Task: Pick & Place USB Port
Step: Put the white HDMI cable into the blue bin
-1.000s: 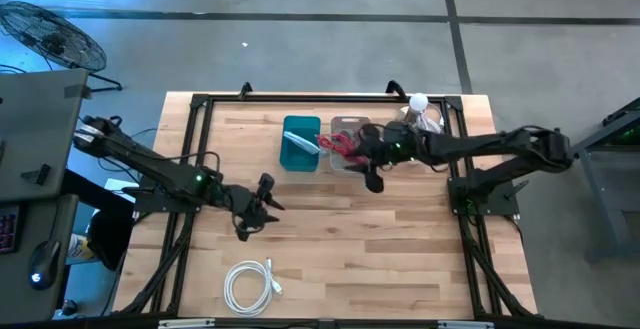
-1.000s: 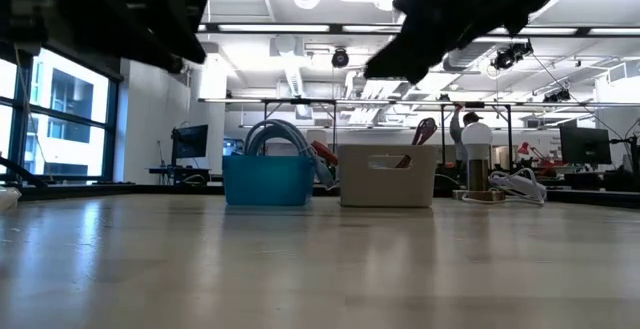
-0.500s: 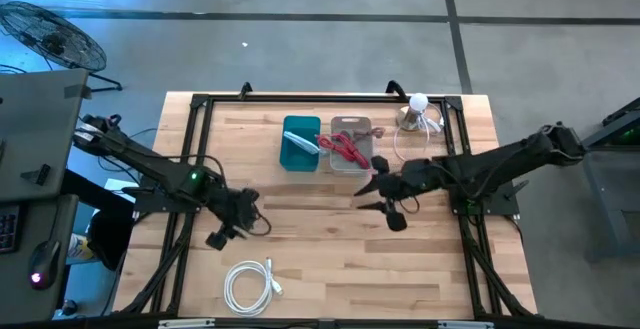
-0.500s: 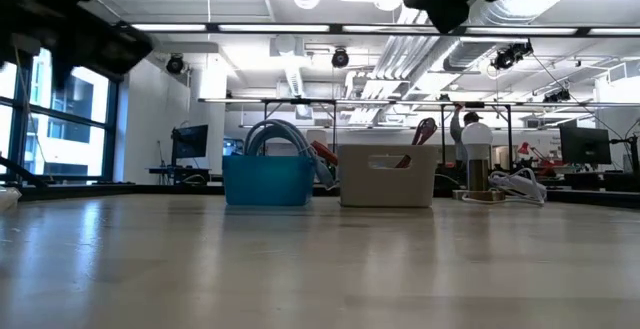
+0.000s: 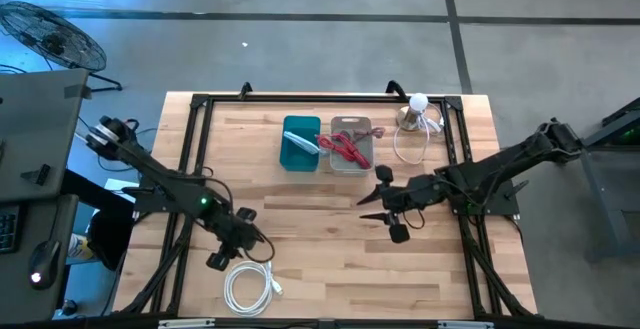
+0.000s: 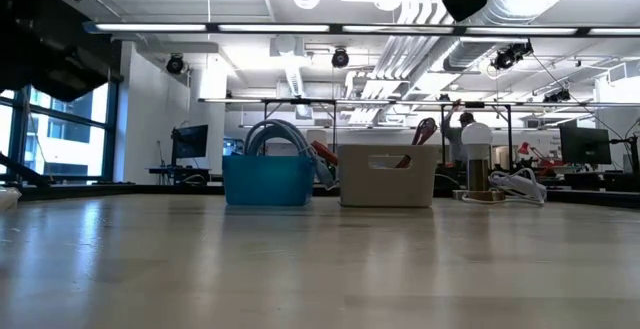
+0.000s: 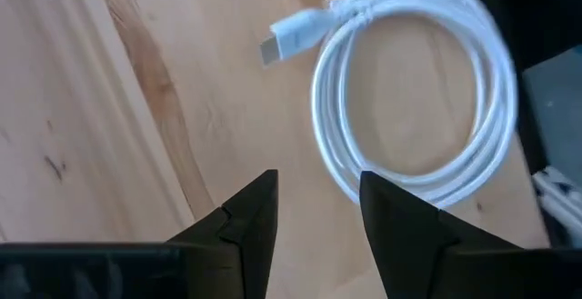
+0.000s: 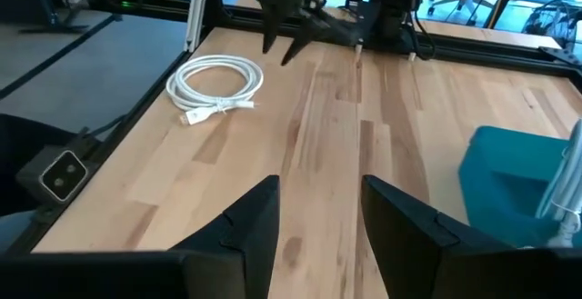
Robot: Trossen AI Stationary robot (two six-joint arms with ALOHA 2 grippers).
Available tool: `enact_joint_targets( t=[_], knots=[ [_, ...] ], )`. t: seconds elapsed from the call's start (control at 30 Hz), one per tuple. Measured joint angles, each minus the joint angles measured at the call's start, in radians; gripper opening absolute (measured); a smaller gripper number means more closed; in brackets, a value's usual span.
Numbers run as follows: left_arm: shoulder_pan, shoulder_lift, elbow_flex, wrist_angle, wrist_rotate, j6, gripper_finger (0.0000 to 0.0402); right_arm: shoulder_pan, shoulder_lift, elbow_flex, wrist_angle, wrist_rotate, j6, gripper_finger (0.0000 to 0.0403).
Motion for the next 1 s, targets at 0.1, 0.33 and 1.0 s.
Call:
enact_joint_targets(
  t=[0.1,0.33,1.0],
  knots=[
    [-0.009,0.046,0.0,0.037,0.001,-0.015,0.0154,0.009,0.0,0.0,0.004,0.002,0.008,0.0149],
    [-0.008,0.149,0.0,0.126,0.089,-0.059,0.0154,0.029,0.0,0.0,0.004,0.002,0.019,0.0149],
    [-0.007,0.188,0.0,0.198,0.047,-0.08,0.0154,0.039,0.001,0.0,-0.011,-0.003,0.023,0.0149]
  ],
)
